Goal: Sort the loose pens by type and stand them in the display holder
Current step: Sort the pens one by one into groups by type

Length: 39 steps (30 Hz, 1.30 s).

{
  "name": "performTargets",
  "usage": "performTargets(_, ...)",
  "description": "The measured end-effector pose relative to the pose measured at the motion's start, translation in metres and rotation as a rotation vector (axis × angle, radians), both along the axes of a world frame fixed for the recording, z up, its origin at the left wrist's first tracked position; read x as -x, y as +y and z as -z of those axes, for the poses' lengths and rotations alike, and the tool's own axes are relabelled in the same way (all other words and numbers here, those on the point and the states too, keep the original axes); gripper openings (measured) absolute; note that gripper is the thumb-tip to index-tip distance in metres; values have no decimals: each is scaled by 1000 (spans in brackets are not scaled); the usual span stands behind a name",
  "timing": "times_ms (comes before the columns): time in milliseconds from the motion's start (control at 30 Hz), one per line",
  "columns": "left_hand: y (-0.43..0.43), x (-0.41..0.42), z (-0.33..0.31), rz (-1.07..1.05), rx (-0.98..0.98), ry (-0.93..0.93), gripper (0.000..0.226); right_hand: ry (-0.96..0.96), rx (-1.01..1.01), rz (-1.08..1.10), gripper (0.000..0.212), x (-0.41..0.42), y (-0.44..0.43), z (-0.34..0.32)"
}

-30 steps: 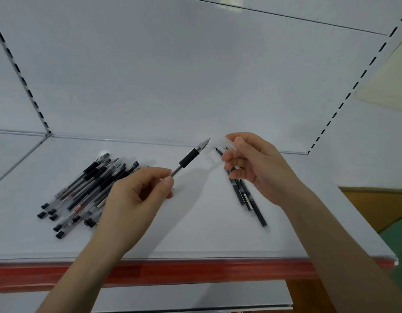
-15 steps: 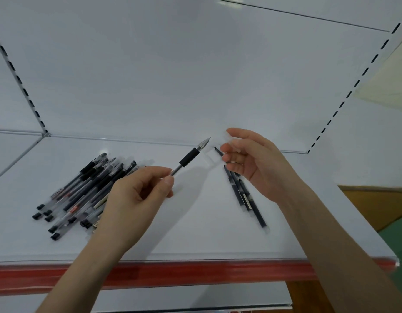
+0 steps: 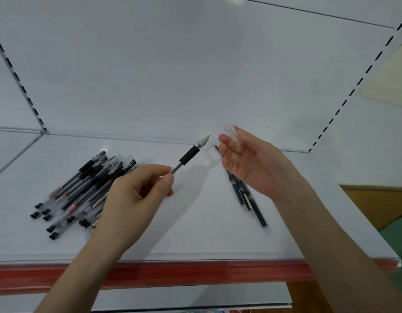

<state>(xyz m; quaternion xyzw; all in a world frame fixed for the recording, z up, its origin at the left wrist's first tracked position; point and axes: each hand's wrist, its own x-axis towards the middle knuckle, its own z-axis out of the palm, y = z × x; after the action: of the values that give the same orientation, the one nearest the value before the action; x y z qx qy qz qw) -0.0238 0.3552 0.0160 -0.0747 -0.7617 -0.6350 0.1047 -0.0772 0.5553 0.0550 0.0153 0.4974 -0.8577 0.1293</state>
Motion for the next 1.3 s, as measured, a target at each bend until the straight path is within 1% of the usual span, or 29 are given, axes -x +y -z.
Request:
performTargets(100,0,0,1,-6,3,1,12,-41,39,-15,27,0,-1,0)
performTargets(200,1,0,0,-8,0,-1,11,-54,56,-26,34,-1,-3,0)
performTargets(300,0,-1,1,-9,-8,4,10,-68,88,-16,32,-2,-4,0)
performTargets(367,-1,-1,1,-4,-17,3,4,-86,117,-22,27,-2,-3,-1)
performTargets(433,-1,0,2,-8,-9,18,14,-104,143,-28,23,-2,-3,0)
performTargets(500,0,-1,0,-6,-5,14,16,-109,151,-31,22,-2,-3,1)
performTargets(567,0,-1,0,-7,-18,13,12,-102,120,-27,23,-2,-2,2)
performTargets(633,-1,-1,0,1,-25,10,3,-89,78,-12,24,-2,-2,3)
performTargets(700,-2,-1,1,3,-16,16,7,-77,32,2,26,-3,-3,4)
performTargets(900,-2,-2,0,-3,-7,18,3,-29,-80,13,36,-5,-2,6)
performTargets(967,-2,-3,1,5,9,18,3,-14,-148,32,36,-4,-2,7)
performTargets(1033,-1,-4,1,11,12,17,5,-1,-190,106,32,-4,-3,8)
performTargets(1067,0,-4,1,19,14,16,3,14,-187,144,30,-5,-4,8)
performTargets(1133,1,-6,0,23,20,19,14,41,-130,182,27,-6,-8,6)
performTargets(1167,2,-7,1,25,25,19,15,43,-93,189,27,-7,-9,6)
performTargets(1267,6,-8,1,42,35,6,3,42,-68,201,25,-9,-12,4)
performTargets(1300,7,-8,3,42,41,4,8,44,-73,207,24,-11,-13,5)
